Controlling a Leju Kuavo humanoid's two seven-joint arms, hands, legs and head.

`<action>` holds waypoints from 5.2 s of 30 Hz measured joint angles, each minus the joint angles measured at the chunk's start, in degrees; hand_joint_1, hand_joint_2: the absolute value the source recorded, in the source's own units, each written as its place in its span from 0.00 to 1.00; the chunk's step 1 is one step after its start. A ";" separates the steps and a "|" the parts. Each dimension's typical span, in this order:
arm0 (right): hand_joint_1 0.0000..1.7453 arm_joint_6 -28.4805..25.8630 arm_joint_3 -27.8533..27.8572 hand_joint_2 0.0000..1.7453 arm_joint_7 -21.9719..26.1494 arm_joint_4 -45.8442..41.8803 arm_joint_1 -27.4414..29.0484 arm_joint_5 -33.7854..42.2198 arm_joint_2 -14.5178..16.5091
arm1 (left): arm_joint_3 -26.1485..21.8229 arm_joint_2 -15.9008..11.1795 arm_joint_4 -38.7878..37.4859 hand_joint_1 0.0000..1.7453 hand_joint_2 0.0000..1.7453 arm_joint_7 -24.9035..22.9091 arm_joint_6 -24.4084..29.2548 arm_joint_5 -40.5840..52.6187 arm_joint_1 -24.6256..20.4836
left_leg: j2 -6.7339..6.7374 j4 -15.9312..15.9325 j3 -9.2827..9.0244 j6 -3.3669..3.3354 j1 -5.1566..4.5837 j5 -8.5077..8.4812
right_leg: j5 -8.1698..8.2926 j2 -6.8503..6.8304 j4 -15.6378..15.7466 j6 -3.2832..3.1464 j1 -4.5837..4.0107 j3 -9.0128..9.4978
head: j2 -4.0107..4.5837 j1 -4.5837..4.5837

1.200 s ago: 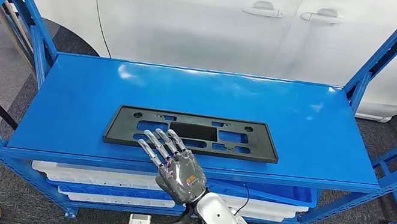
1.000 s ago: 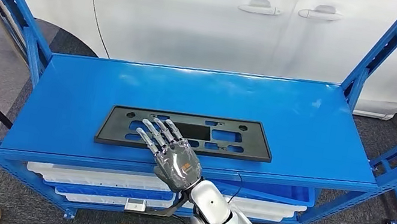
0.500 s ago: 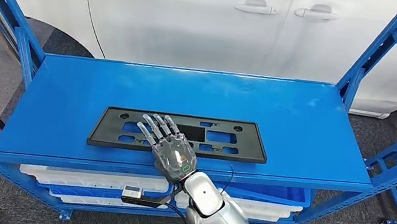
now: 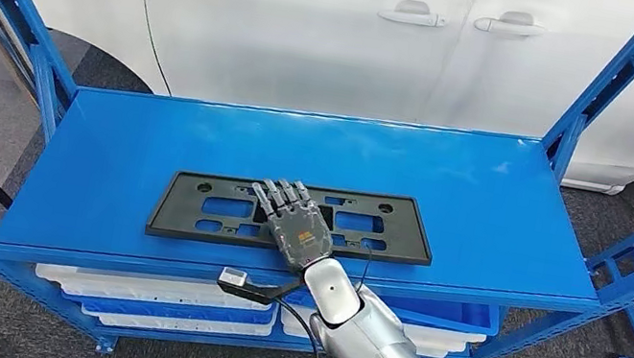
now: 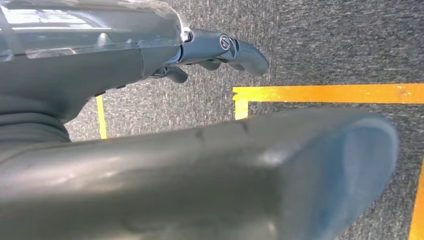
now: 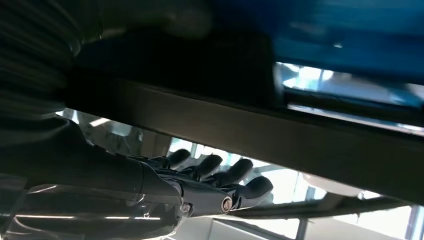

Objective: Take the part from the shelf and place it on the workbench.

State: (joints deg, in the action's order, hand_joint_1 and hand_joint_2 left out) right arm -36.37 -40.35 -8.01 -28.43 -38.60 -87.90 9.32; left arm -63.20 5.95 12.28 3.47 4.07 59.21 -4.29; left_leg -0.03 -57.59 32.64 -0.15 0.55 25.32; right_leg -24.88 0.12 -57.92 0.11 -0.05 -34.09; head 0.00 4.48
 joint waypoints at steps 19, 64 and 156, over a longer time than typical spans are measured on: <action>1.00 0.38 3.72 1.00 -0.08 3.32 -0.92 -1.35 -0.09 | -0.01 -0.11 0.00 0.00 0.50 2.49 -0.85 0.52 0.08 | -0.02 -0.06 0.25 -0.75 0.26 -0.23 | -1.16 0.22 -1.37 0.86 0.27 -0.39 | 0.00 -0.01; 1.00 61.05 14.78 1.00 44.74 -74.64 21.21 107.35 -7.47 | -5.93 -1.49 -0.02 0.00 1.00 13.60 -2.45 -4.79 -0.88 | -0.07 -0.98 1.80 0.41 0.05 -1.09 | -1.51 0.11 -0.27 -0.43 0.07 1.56 | 0.00 -0.01; 1.00 75.62 29.14 1.00 47.95 -84.06 32.94 103.62 -6.61 | -5.65 -2.29 -0.02 0.00 1.00 8.37 -1.66 -0.96 -0.06 | 2.54 0.88 -2.96 0.16 -0.56 2.31 | -0.29 -2.19 0.40 -0.82 -0.34 0.76 | 0.00 0.02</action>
State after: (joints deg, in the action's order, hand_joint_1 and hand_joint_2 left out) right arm 39.25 -11.21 39.93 -112.49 -5.67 15.72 2.71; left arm -68.85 3.65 12.26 11.84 2.40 58.25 -4.36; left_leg 2.51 -56.71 29.68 0.00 -0.01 27.62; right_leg -25.17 -2.07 -57.53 -0.71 -0.39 -33.33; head 0.00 4.50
